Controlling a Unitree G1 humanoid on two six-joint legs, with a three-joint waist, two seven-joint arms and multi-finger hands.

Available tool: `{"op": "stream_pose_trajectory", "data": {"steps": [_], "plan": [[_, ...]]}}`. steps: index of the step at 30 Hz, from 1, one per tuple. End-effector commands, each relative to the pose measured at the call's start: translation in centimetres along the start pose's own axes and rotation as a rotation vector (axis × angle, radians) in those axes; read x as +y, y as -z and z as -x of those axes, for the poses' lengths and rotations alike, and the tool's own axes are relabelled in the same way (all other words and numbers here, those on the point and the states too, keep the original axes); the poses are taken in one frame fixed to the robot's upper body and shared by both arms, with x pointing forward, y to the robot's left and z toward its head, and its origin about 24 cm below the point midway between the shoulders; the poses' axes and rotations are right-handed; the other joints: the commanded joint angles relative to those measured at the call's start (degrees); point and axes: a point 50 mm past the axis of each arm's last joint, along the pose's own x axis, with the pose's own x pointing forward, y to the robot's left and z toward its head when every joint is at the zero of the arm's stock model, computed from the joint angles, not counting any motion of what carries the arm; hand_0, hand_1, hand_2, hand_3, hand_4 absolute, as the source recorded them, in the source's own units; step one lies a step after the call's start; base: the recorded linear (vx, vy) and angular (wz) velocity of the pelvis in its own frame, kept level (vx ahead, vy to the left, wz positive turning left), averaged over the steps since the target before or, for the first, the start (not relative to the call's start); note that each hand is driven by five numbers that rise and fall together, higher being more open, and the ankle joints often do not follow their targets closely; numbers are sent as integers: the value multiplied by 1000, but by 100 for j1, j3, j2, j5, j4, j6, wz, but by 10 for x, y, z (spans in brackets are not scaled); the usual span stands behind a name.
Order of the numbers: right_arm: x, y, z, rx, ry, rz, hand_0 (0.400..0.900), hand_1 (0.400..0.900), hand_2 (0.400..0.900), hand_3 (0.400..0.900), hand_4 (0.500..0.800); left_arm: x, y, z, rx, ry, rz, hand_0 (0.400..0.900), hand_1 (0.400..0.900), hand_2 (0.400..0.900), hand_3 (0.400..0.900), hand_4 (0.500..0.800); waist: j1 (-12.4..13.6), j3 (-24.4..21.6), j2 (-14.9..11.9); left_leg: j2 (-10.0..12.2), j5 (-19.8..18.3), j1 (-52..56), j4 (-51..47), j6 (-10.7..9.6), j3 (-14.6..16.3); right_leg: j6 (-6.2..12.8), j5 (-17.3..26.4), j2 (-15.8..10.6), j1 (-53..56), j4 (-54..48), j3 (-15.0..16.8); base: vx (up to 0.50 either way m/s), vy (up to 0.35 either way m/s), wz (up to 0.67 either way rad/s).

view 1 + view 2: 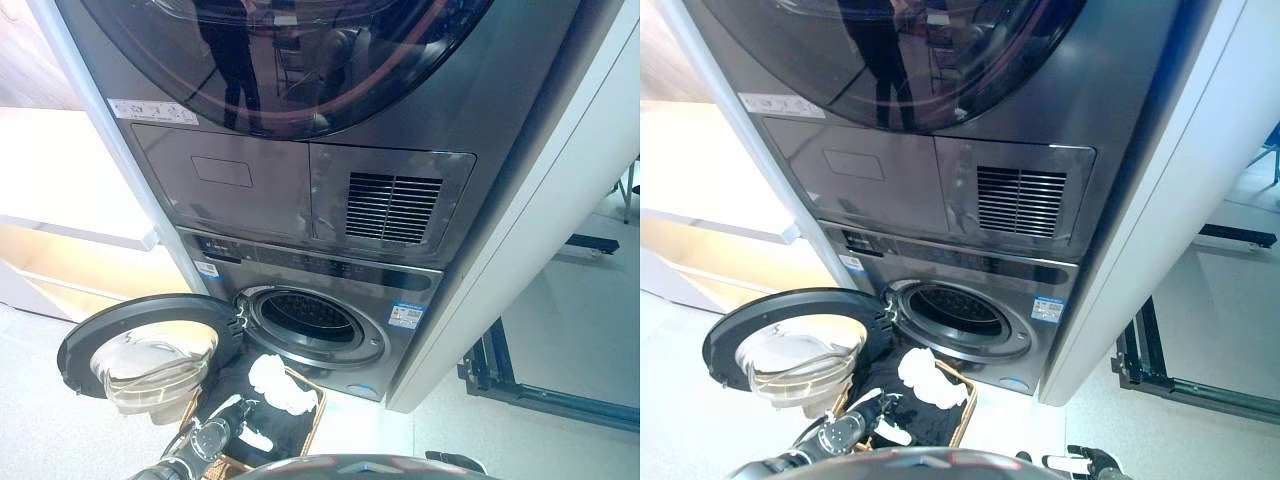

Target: Put the clothes in the basket into the washing machine.

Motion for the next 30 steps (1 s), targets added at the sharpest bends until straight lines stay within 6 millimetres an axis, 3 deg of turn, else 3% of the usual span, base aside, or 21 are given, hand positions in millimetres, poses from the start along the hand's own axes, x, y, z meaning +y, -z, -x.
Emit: {"op": "stream_pose_trajectory", "data": {"steps": [1, 9, 12, 15, 18, 20, 23, 24, 25, 26, 27, 28, 30], "plan": [[-5, -11, -1, -33, 24, 25, 900, 900, 900, 900, 800, 31, -25, -5, -80, -96, 55, 900, 900, 900, 900, 800, -55, -26, -241, -402, 89, -310, -45, 175, -218, 393, -146, 10, 469, 46, 64, 0, 0, 0], [-15, -20, 0, -58, 51, 5, 900, 900, 900, 900, 800, 48, -37, -4, -124, -136, -55, 900, 900, 900, 900, 800, -55, 57, -253, -395, 99, -372, -45, 173, -227, 402, -156, 10, 412, 54, 29, 7, -1, 3], [-20, -28, 0, -85, 66, -7, 900, 900, 900, 900, 800, 60, -55, -3, -189, -167, -98, 900, 900, 900, 900, 800, -62, 170, -258, -394, 142, -491, -45, 170, -249, 412, -136, 7, 294, 73, 17, -42, -4, 8], [-29, -47, 1, -133, 97, -21, 900, 900, 900, 900, 800, 80, -97, 0, -324, -221, -197, 900, 900, 900, 900, 800, -83, 425, -269, -411, 241, -757, -45, 177, -268, 417, -66, 5, 34, 112, -10, -141, -11, 12], [-49, -71, 6, -196, 158, -17, 900, 900, 900, 900, 800, 107, -165, 20, -553, -302, -405, 900, 900, 900, 900, 800, -106, 759, -282, -430, 393, -1148, -45, 176, -313, 428, 25, 3, -327, 166, -71, -185, -24, 17], [-57, -82, 8, -230, 188, -26, 900, 900, 900, 900, 800, 105, -194, 31, -652, -285, -535, 900, 900, 900, 900, 800, -116, 962, -277, -444, 484, -1385, -45, 182, -335, 438, 87, -7, -545, 183, -111, -141, -20, 12], [-67, -90, 12, -258, 220, -66, 900, 900, 900, 900, 800, 120, -232, 53, -763, -363, -683, 900, 900, 900, 900, 800, -145, 1261, -259, -458, 575, -1676, -45, 181, -341, 455, 157, -31, -827, 209, -129, -71, 7, 0], [-56, -108, 10, -287, 200, -17, 900, 900, 900, 900, 800, 103, -273, 47, -774, -376, -784, 900, 900, 900, 900, 800, -318, 1326, -283, -441, 564, -1722, -45, 171, -291, 450, 143, -15, -923, 239, -83, -77, 46, -20], [-62, -105, 12, -309, 237, -72, 900, 900, 900, 900, 800, 110, -201, 28, -650, -418, -832, 900, 900, 900, 900, 800, -246, 1491, -265, -426, 577, -1811, -45, 175, -244, 458, 162, -18, -1031, 266, -69, -68, 56, -23], [-60, -93, 11, -314, 249, -72, 900, 900, 900, 900, 800, 109, -160, 17, -532, -477, -881, 900, 900, 900, 900, 800, -241, 1533, -264, -434, 613, -1911, -31, 177, -228, 456, 162, -32, -1129, 292, -53, -92, 45, -13], [-56, -92, 10, -328, 261, -113, 900, 900, 900, 900, 800, 95, -148, 8, -479, -442, -955, 900, 900, 900, 900, 800, -258, 1660, -273, -424, 626, -2025, 31, 185, -214, 440, 144, -36, -1272, 396, -26, -125, 25, -7], [-55, -98, 10, -346, 289, -169, 900, 900, 900, 900, 800, 88, -153, 5, -474, -433, -990, 900, 900, 900, 900, 800, -296, 1805, -293, -420, 624, -2179, 158, 197, -196, 426, 136, -43, -1402, 517, -37, -157, 20, -4], [-60, -107, 12, -366, 332, -227, 900, 900, 900, 900, 800, 92, -166, 5, -468, -453, -1075, 900, 900, 900, 900, 800, -346, 1974, -280, -440, 533, -2575, 509, 217, -168, 383, 67, -77, -1772, 826, -46, -153, 24, 4]]}}
